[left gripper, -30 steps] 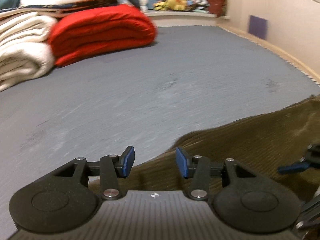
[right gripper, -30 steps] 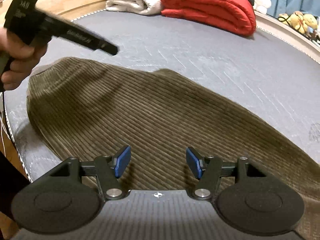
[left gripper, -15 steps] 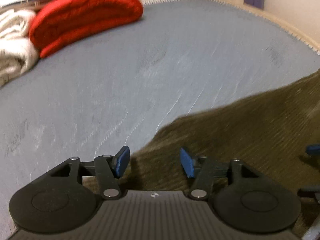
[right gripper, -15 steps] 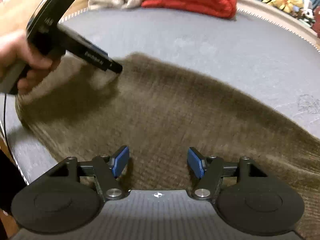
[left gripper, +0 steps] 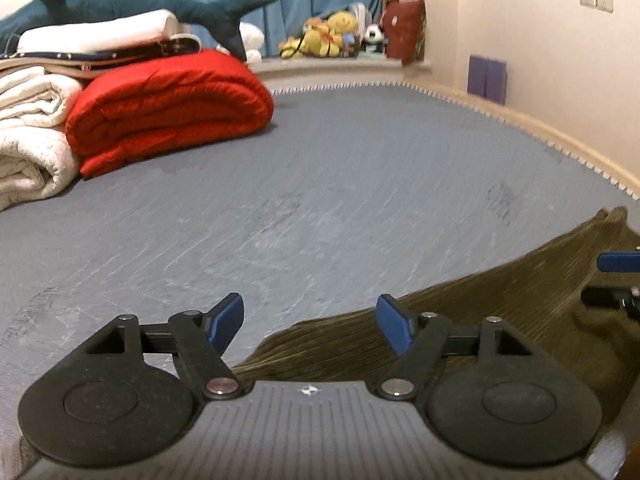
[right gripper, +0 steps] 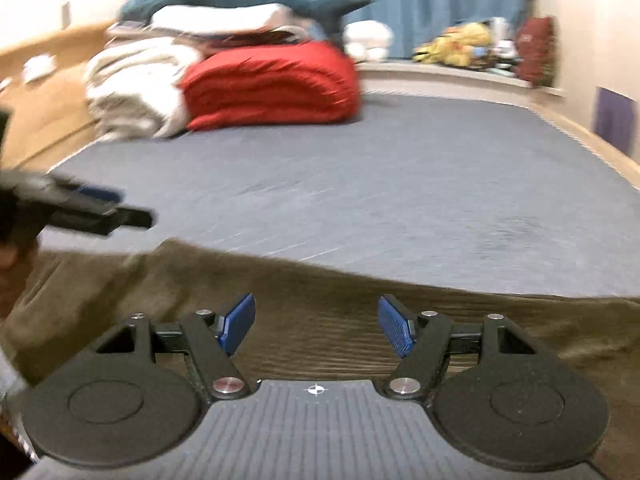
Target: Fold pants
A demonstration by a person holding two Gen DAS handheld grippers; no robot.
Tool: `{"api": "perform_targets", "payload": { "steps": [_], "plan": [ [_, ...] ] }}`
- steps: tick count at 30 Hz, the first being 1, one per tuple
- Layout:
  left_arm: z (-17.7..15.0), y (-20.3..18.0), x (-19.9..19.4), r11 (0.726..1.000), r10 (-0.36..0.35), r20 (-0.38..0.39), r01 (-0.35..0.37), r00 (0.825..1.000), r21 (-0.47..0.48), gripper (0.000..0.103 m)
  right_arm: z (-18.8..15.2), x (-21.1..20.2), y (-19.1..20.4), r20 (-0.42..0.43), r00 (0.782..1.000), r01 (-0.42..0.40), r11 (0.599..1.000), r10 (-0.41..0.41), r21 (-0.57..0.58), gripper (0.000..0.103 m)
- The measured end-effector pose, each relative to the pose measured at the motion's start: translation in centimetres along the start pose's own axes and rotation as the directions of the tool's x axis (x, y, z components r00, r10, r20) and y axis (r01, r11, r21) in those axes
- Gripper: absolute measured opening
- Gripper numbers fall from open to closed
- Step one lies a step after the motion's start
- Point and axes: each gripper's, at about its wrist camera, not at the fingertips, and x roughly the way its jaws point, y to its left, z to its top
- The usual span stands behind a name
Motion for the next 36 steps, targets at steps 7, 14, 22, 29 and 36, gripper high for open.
{"api": "perform_targets", "payload": {
  "steps": [7,14,22,29,36],
  "plan": [
    [-0.3,-4.4,-2.5,0.992,-0.028,0.057,0.021,0.998,0.123,0.083,-2.6,-4.1,-9.5,-0.007,0.945,0.313,0.903,-0.326,0.293,0.07],
    [-0.6,-6.0,-2.4,0.987,-0.071,0.061,0.061,0.996,0.146,0.083,-9.1,-8.8,-21.7,-0.185,0.784,0.563,0.553,-0.592,0.614,0.06],
    [-0.3,-8.0,-2.0,0.984,-0.086,0.059,0.075,0.995,0.164,0.085,-14.4,-10.3,-30.0,-0.187,0.781,0.496,0.411,-0.595,0.765,0.063],
    [-0.4,-8.6,-1.9,0.982,-0.084,0.059,0.072,0.995,0.174,0.085,-15.0,-7.2,-32.4,-0.133,0.839,0.458,0.553,-0.527,0.696,0.065],
    [-0.4,-7.9,-2.1,0.983,-0.086,0.064,0.075,0.994,0.168,0.085,-14.2,-5.6,-31.6,-0.148,0.812,0.516,0.574,-0.565,0.636,0.036]
  ]
}}
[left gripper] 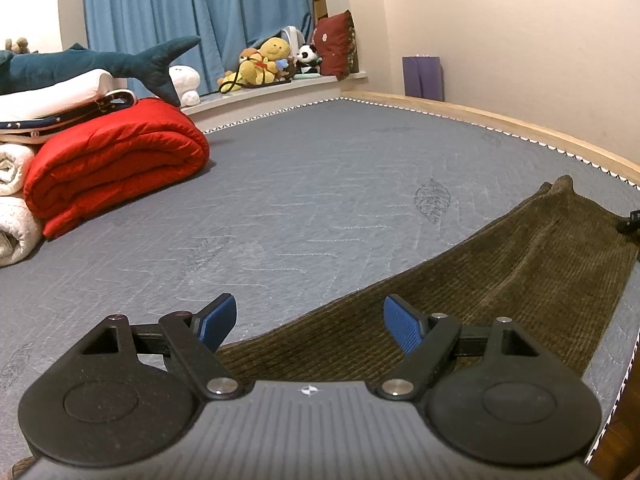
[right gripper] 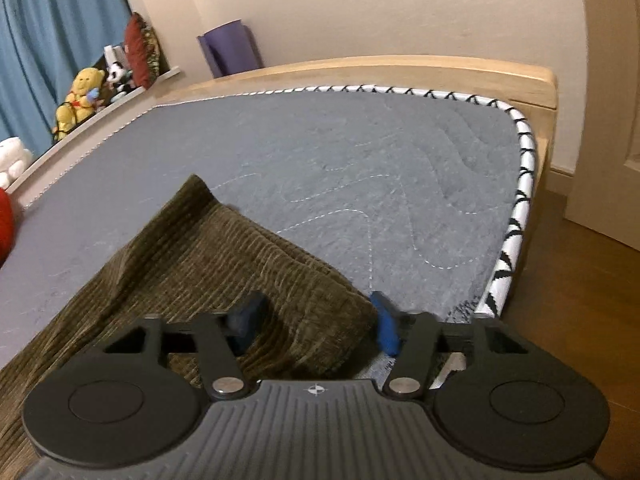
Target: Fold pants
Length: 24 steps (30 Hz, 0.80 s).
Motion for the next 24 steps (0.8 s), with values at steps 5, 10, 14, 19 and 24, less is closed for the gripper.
{"api": "perform_targets", "payload": {
  "steps": [5,10,14,19,24],
  "plan": [
    [0.2,0.4,-0.5,1.0,0.001,0.017,-0.001,1.0,-0.004,0.085,0.1,-2.3,1.9,0.082,0.996,-0.021,1.0,0.023,-0.017,0.028],
    [0.2,1.1,-1.0,1.0,0.016,0.034,-0.015,0.999,-0.01,0.085,-0.7,-8.4,9.7,0.236,0.951,-0.142,0.962,0.198,-0.234,0.027],
    [0.1,2.5,-0.9,0.998,0.038,0.023,-0.037,0.999,-0.049,0.085,-5.3,-15.4,18.1,0.182,0.855,-0.357,0.805,0.486,-0.474,0.027],
    [-0.3,5.2,-0.1,0.987,0.034,-0.035,-0.039,0.999,-0.157,0.085,-15.3,-20.2,26.9,-0.186,0.702,-0.596,0.425,0.687,-0.681,0.028],
    [-1.2,8.3,1.4,0.947,-0.052,-0.135,0.005,0.989,-0.322,0.085,-23.7,-20.6,30.3,-0.522,0.644,-0.695,0.142,0.56,-0.705,0.042]
  ]
}}
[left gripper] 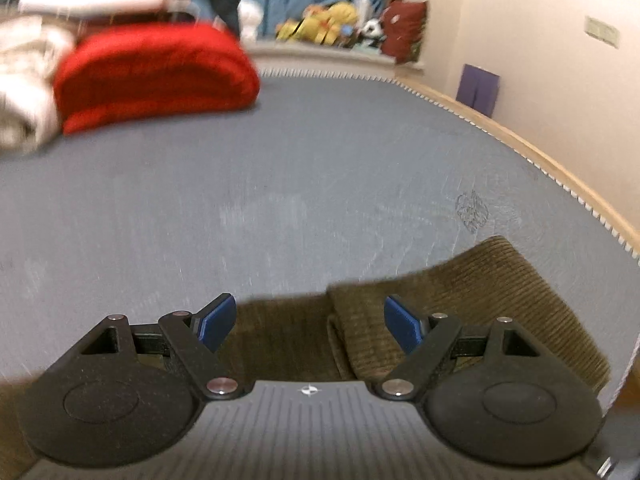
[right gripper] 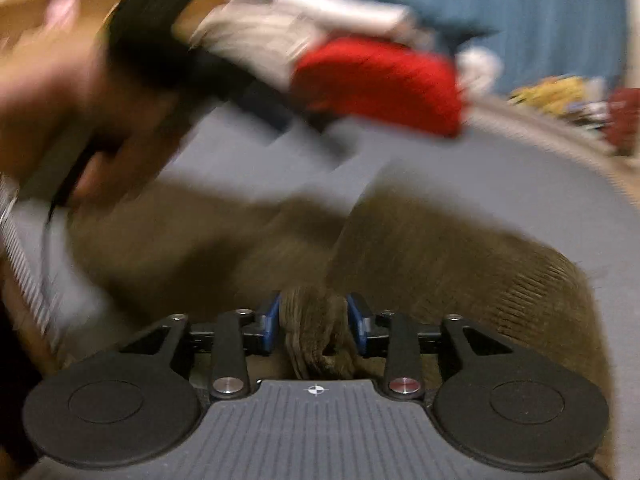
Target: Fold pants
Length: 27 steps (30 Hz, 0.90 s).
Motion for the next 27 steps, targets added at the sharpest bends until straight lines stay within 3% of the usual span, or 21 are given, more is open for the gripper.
{"api": "perform_targets", "payload": {
  "steps": [5,7,9,10,13,15,18,20,22,23,25,26,27],
  "plan": [
    [-0.1,2.0,1.6,0.991,-0.068,-0.084,0.057,0.994,-0.125,0.083,0.0,-2.1,1.1,0.045,0.998,-0.031,0.999,0.033,-0.044,0.052],
    [-0.3,2.7,2.4,0.981,-0.111,-0.112,0.091,0.987,-0.172,0.073,0.3,-2.7,0.2,0.065,0.998,-0.009,1.0,0.01,-0.028,0.055],
    [-0.5,2.9,3.3,0.971,-0.142,-0.139,0.111,0.98,-0.214,0.054,0.2,-2.8,-0.8,0.067,0.997,0.025,0.999,-0.024,-0.02,0.057],
    [-0.6,3.0,3.8,0.966,-0.158,-0.154,0.12,0.975,-0.23,0.053,0.4,-2.8,-0.4,0.06,0.998,0.033,0.999,-0.032,-0.009,0.057],
    [-0.9,2.5,5.3,0.96,-0.188,-0.198,0.138,0.962,-0.242,0.053,0.0,-1.8,-0.8,0.018,1.0,0.022,0.999,-0.023,0.026,0.057],
    [-1.2,2.2,6.4,0.959,-0.204,-0.229,0.148,0.952,-0.241,0.056,0.1,-1.1,-0.8,-0.032,0.999,-0.032,0.999,0.033,0.017,0.06],
    [-1.6,1.8,7.6,0.97,-0.16,-0.256,0.105,0.953,-0.218,0.063,-0.3,-0.3,0.1,-0.071,0.995,-0.074,0.997,0.072,-0.024,0.059],
    [-1.9,1.9,8.4,0.967,-0.171,-0.266,0.11,0.949,-0.228,0.064,-0.4,-0.4,1.1,-0.08,0.994,-0.084,0.994,0.079,-0.07,0.061],
    [-2.0,1.7,8.7,0.969,-0.176,-0.255,0.121,0.951,-0.216,0.067,-0.6,-0.4,1.9,-0.07,0.996,-0.058,0.99,0.049,-0.13,0.053],
    [-2.0,1.5,8.8,0.971,-0.177,-0.252,0.128,0.951,-0.201,0.068,-0.5,-0.5,2.0,-0.065,0.997,-0.057,0.988,0.048,-0.14,0.043],
    [-2.2,0.7,9.0,0.98,-0.172,-0.251,0.138,0.953,-0.146,0.068,-0.1,-1.0,1.9,-0.038,0.998,-0.06,0.99,0.056,-0.128,0.034],
    [-2.2,0.2,9.1,0.984,-0.161,-0.248,0.136,0.955,-0.115,0.064,0.2,-1.2,1.9,-0.02,0.998,-0.059,0.991,0.057,-0.122,0.026],
    [-2.3,-0.3,9.0,0.987,-0.157,-0.24,0.141,0.958,-0.082,0.046,0.5,-1.3,1.9,0.004,0.999,-0.045,0.992,0.045,-0.118,0.026]
  ]
}}
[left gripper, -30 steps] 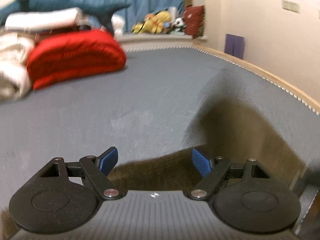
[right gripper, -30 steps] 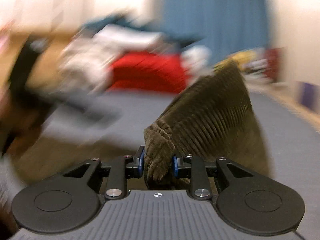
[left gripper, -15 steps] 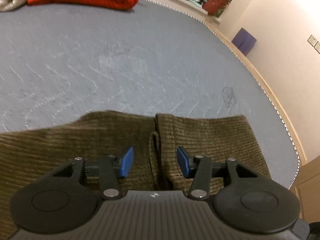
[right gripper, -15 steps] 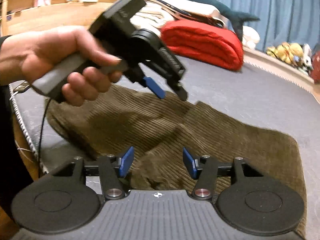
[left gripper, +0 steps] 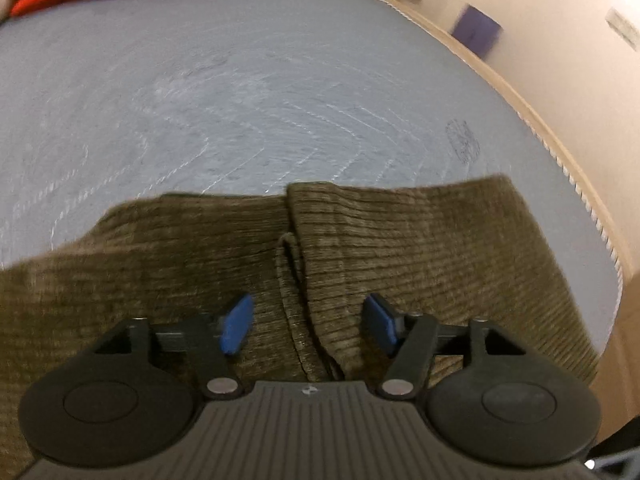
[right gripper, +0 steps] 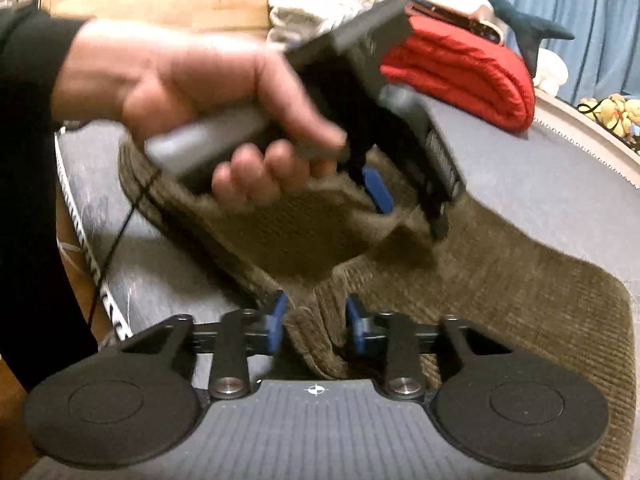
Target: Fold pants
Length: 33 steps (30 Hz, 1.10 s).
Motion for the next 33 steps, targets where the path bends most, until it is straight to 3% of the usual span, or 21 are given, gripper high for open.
{"api": "perform_targets", "payload": {
  "steps": [1,3,5,8,12,14,17,21,25,29,31,33],
  "plan": [
    [0.0,-0.2,-0.1,1.0,-0.021,0.003,0.021,1.0,0.012,0.032,0.3,-0.4,0.1,0.024,1.0,0.015,1.0,-0.016,0.003,0.026],
    [0.3,-0.5,-1.0,1.0,-0.006,0.036,0.006,0.999,0.019,0.013,0.6,-1.0,0.3,0.054,0.998,0.031,1.0,-0.031,0.004,0.025],
    [0.9,-0.5,-2.9,0.999,0.003,0.113,-0.007,0.994,0.036,0.004,0.8,-1.3,0.5,0.079,0.996,0.034,0.999,-0.034,-0.002,0.025],
    [1.7,0.1,-5.2,1.0,-0.013,0.178,0.01,0.984,0.014,0.003,1.0,-1.1,0.8,0.09,0.996,0.019,1.0,-0.018,-0.011,0.025],
    [0.9,0.4,-4.7,0.999,0.018,0.144,-0.023,0.989,0.035,0.007,0.9,-0.5,0.7,0.045,0.999,0.001,1.0,-0.001,0.004,0.026],
    [0.5,-0.3,-4.5,0.988,0.107,0.157,-0.123,0.982,0.096,0.012,0.9,0.2,0.4,-0.008,0.999,-0.036,0.999,0.036,0.032,0.03],
    [0.5,-0.4,-5.4,0.977,0.147,0.218,-0.177,0.965,0.122,0.043,0.7,0.6,0.5,-0.038,0.999,-0.037,0.999,0.039,0.037,0.034],
    [0.3,-1.1,-7.0,0.979,0.114,0.288,-0.157,0.951,0.128,0.044,1.0,0.1,0.7,-0.036,0.998,-0.06,0.998,0.06,0.026,0.044],
    [-0.2,-2.7,-6.6,0.979,0.022,0.263,-0.073,0.965,0.189,0.044,1.2,-0.1,0.7,-0.035,0.997,-0.065,0.997,0.066,0.038,0.045],
    [-1.1,-3.7,-5.1,0.961,-0.01,0.194,-0.044,0.981,0.272,0.044,1.5,-0.2,0.9,-0.025,0.997,-0.071,0.996,0.073,0.045,0.046],
    [-1.4,-3.6,-3.4,0.955,0.023,0.126,-0.059,0.992,0.291,0.044,1.8,-0.5,0.9,-0.011,0.996,-0.083,0.995,0.083,0.049,0.047],
    [-1.9,-3.4,-1.6,0.941,0.125,0.045,-0.133,0.991,0.312,0.044,2.0,-1.0,1.0,0.006,0.995,-0.1,0.994,0.1,0.045,0.048]
  ]
}}
